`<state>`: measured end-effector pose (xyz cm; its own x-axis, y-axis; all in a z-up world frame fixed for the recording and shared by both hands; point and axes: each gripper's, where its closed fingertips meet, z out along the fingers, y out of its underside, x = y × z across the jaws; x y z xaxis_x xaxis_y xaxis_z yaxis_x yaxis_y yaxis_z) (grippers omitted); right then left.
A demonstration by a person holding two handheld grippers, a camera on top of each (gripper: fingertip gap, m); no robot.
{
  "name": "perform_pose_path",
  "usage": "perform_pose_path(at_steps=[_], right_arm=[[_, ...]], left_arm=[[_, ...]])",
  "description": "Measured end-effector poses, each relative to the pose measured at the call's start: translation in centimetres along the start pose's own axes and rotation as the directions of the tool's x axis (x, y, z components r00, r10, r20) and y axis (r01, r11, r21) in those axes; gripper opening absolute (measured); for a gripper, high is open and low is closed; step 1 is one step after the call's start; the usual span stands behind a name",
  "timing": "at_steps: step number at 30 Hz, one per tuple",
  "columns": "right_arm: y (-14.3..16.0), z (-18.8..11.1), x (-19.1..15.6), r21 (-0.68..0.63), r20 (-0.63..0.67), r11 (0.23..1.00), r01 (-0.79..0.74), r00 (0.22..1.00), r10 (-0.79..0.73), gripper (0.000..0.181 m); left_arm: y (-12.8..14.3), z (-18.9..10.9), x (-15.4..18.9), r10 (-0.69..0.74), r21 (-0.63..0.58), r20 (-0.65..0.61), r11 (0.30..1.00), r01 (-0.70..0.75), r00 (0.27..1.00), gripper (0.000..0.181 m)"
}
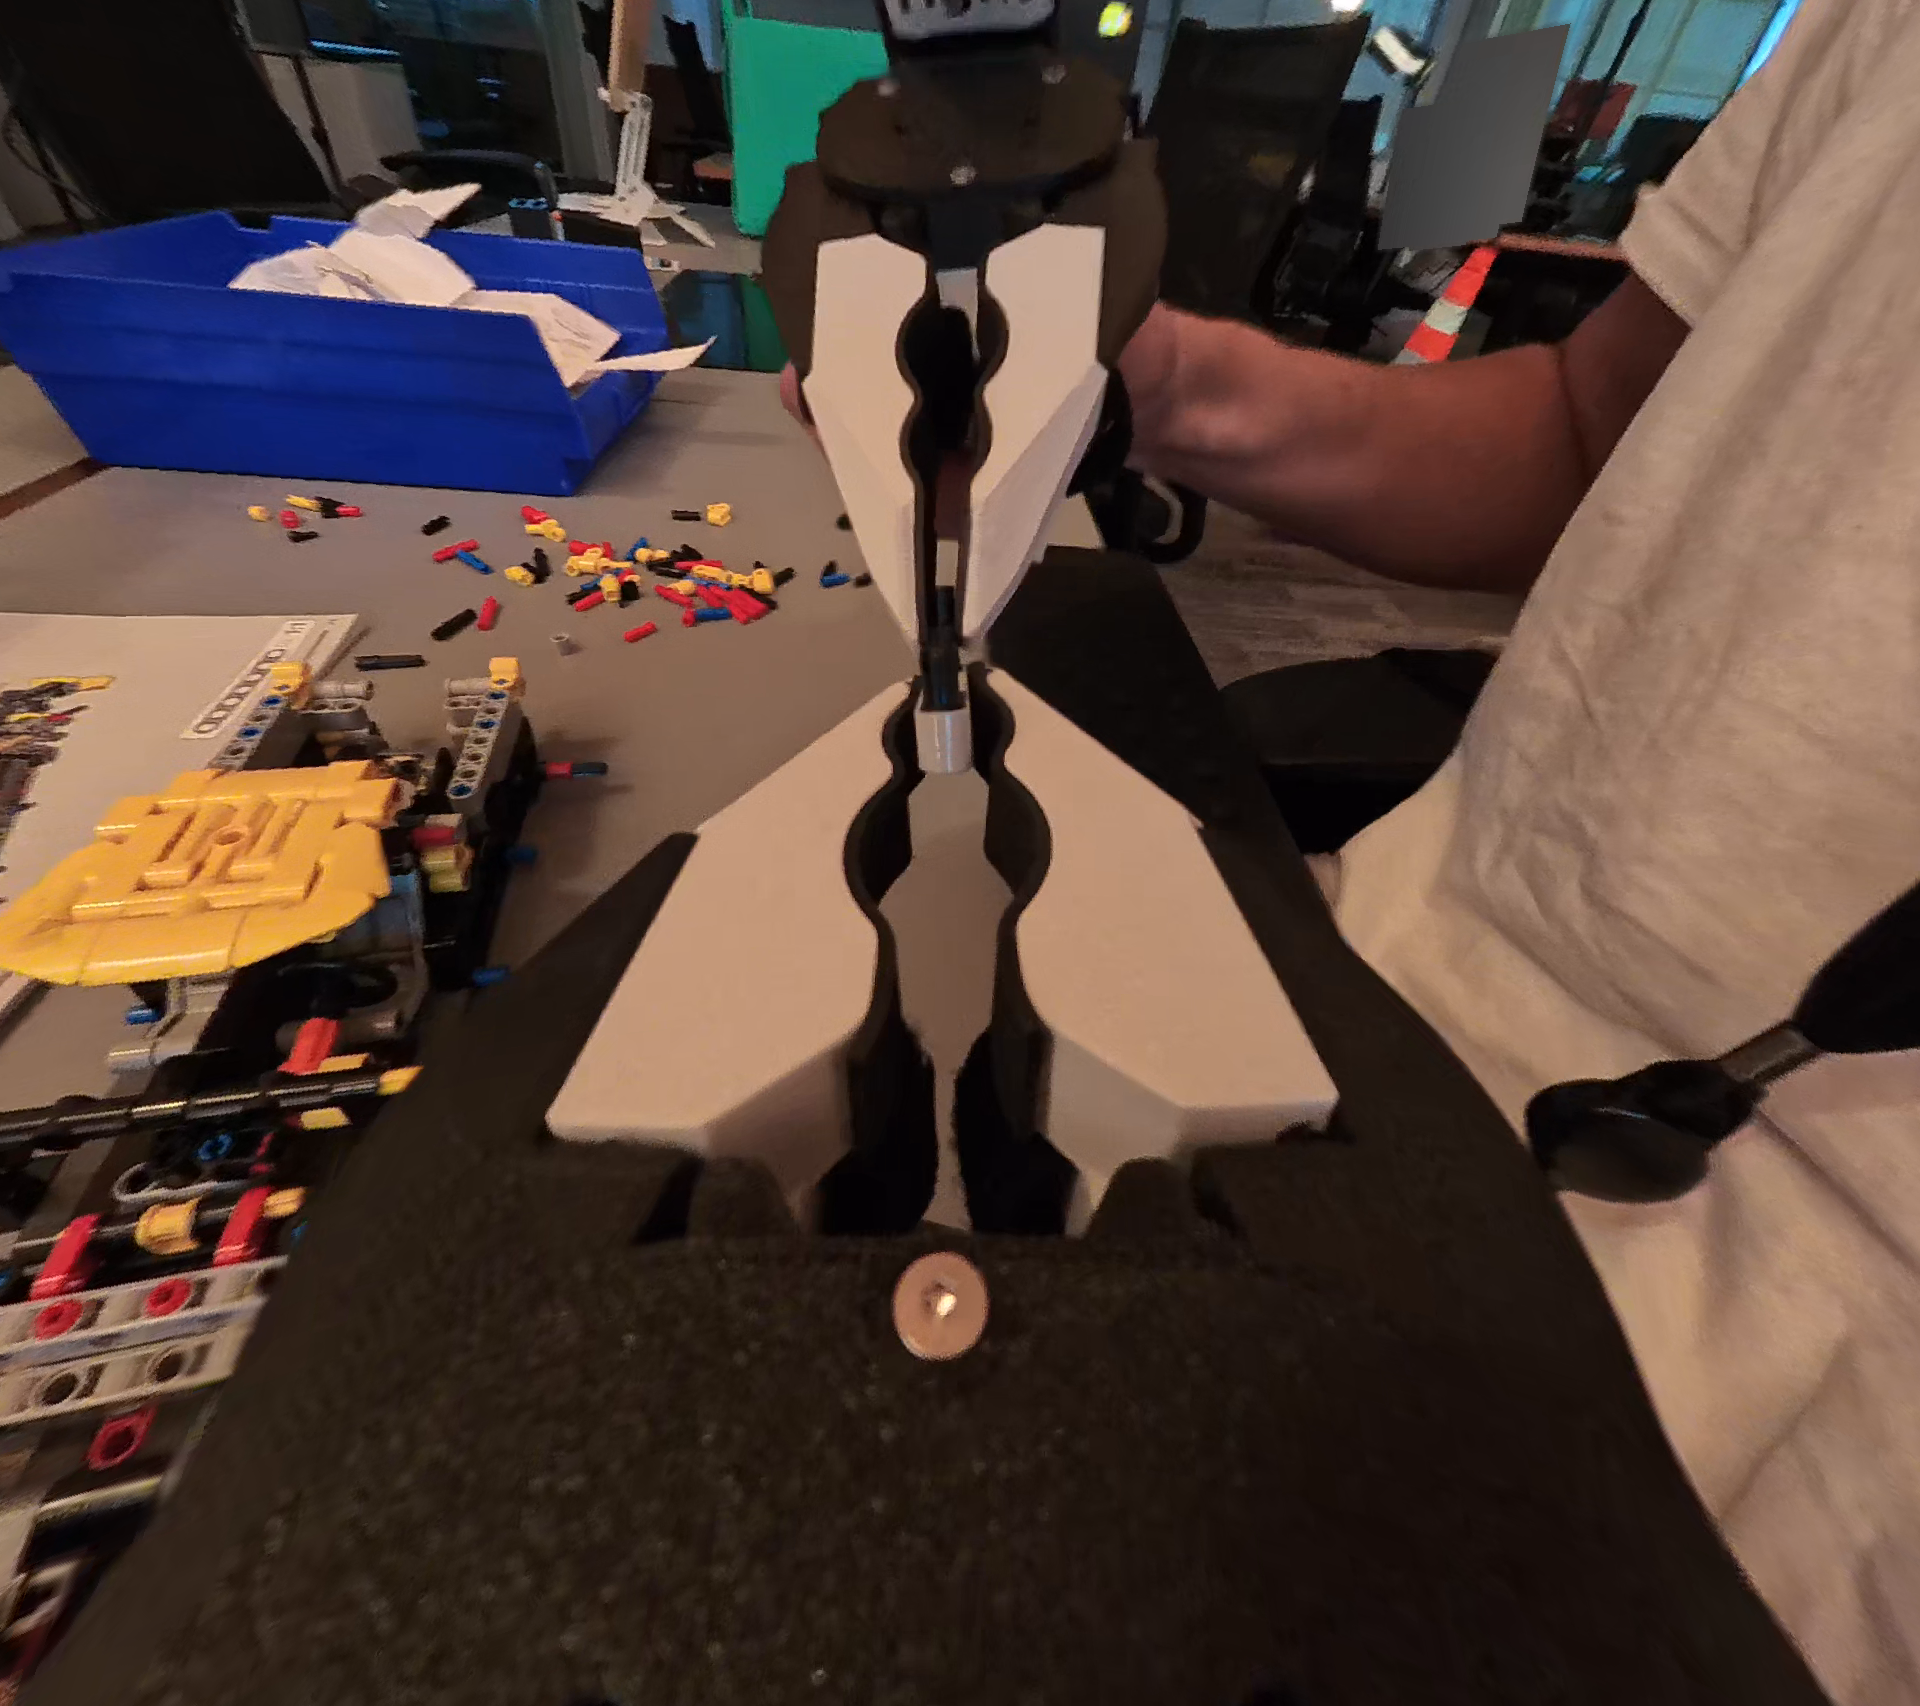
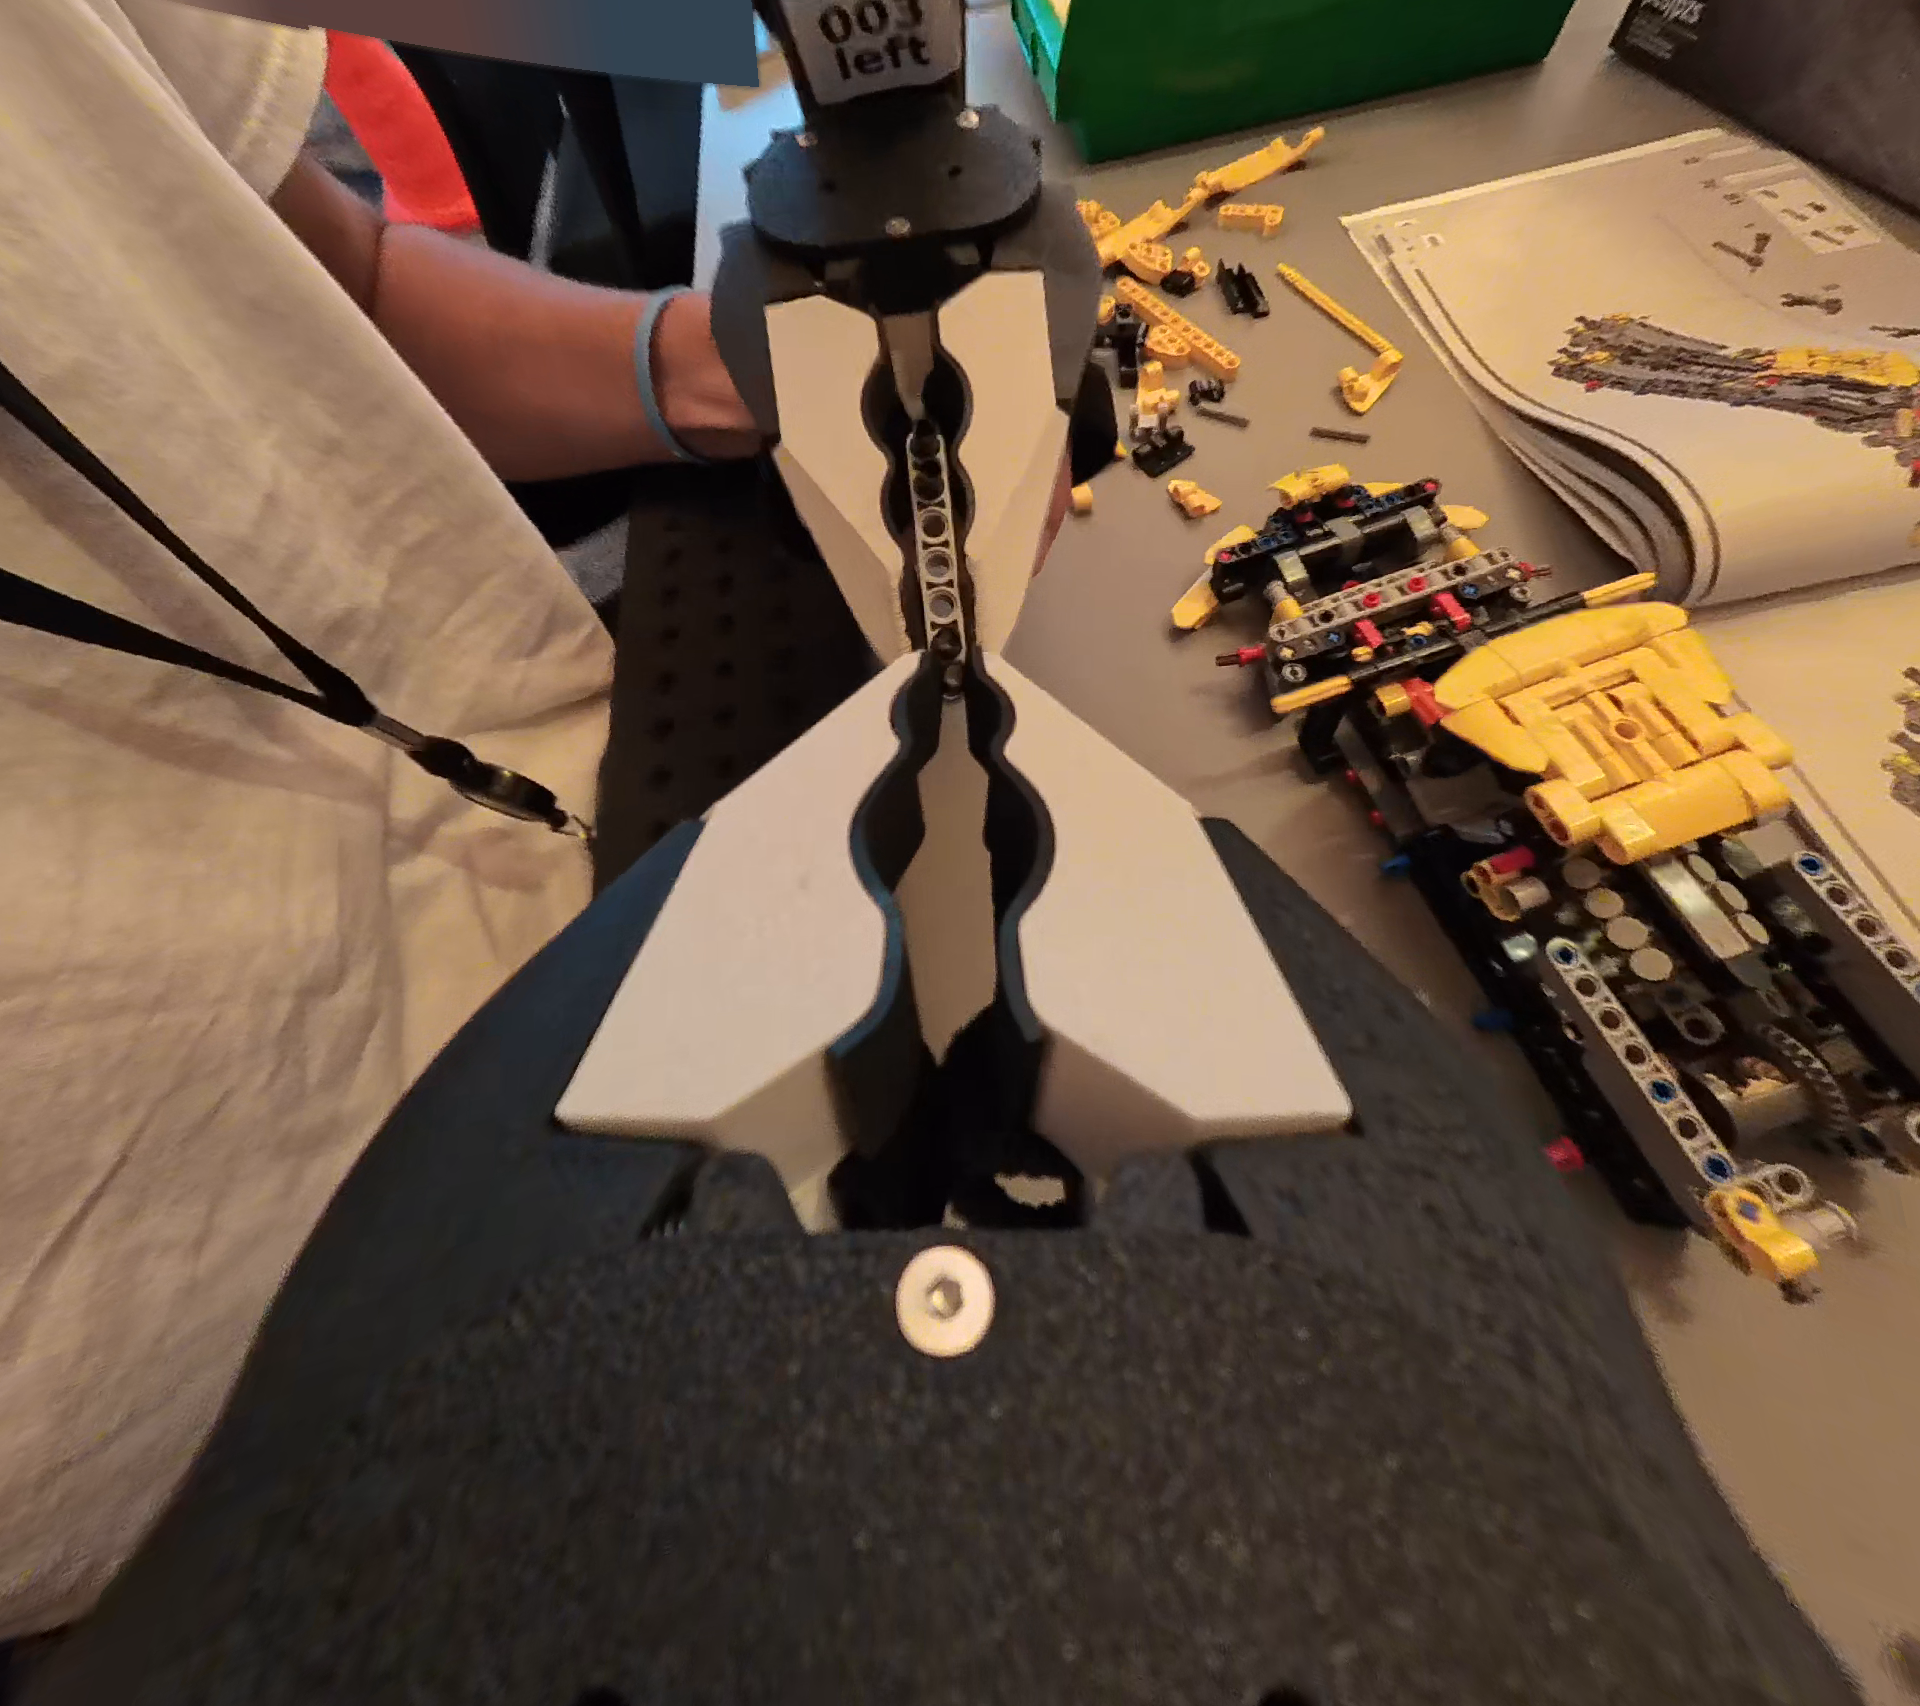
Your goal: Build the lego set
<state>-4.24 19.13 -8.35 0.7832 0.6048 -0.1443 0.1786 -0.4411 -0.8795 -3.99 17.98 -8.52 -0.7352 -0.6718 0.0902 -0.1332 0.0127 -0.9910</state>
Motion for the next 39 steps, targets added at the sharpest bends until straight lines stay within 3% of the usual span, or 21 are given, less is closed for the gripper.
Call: perform_pose_path(at_steps=[3, 5, 8, 15, 24, 33, 39], right_arm=[[-0.7, -0.3, 0.1, 0.062, 0.004, 0.997, -0.041, 0.999, 0.041, 0.004], [-2.3, -0.8, 0.0, 0.18, 0.081, 0.973, -0.146, 0.988, 0.133, 0.003], [-2.3, -0.4, 0.1, 0.185, 0.102, 0.967, -0.176, 0.982, 0.159, 0.003], [-2.5, -1.0, 1.0, 0.129, 0.022, 0.981, -0.145, 0.989, 0.144, 0.004], [-1.8, 0.0, 0.7, 0.063, 0.043, 0.986, -0.155, 0.987, 0.152, 0.004], [-0.7, 0.3, 0.7, -0.11, -0.006, 0.991, -0.078, 0.997, 0.078, 0.004], [-0.9, 0.2, 0.5, -0.101, 0.001, 0.993, -0.054, 0.999, 0.054, 0.004]], left_arm=[[-0.7, -0.2, -0.1, -0.045, 0.05, -0.015, 0.998, 0.046, 0.999, 0.006], [-2.1, -0.7, -0.2, -0.105, 0.142, -0.056, 0.984, 0.112, 0.993, 0.007], [-1.0, -0.3, -0.6, -0.093, 0.084, -0.016, 0.992, 0.094, 0.995, 0.007], [-1.4, -1.0, -0.9, -0.093, 0.107, -0.004, 0.99, 0.093, 0.996, 0.007], [-1.3, -1.0, -0.9, -0.091, 0.1, -0.002, 0.991, 0.091, 0.996, 0.007], [-0.4, -0.7, -0.9, 0.022, 0.022, 0.061, 0.999, -0.023, 0.998, 0.006], [-0.7, -0.7, -0.7, 0.029, 0.038, 0.058, 0.999, -0.031, 0.998, 0.005]])
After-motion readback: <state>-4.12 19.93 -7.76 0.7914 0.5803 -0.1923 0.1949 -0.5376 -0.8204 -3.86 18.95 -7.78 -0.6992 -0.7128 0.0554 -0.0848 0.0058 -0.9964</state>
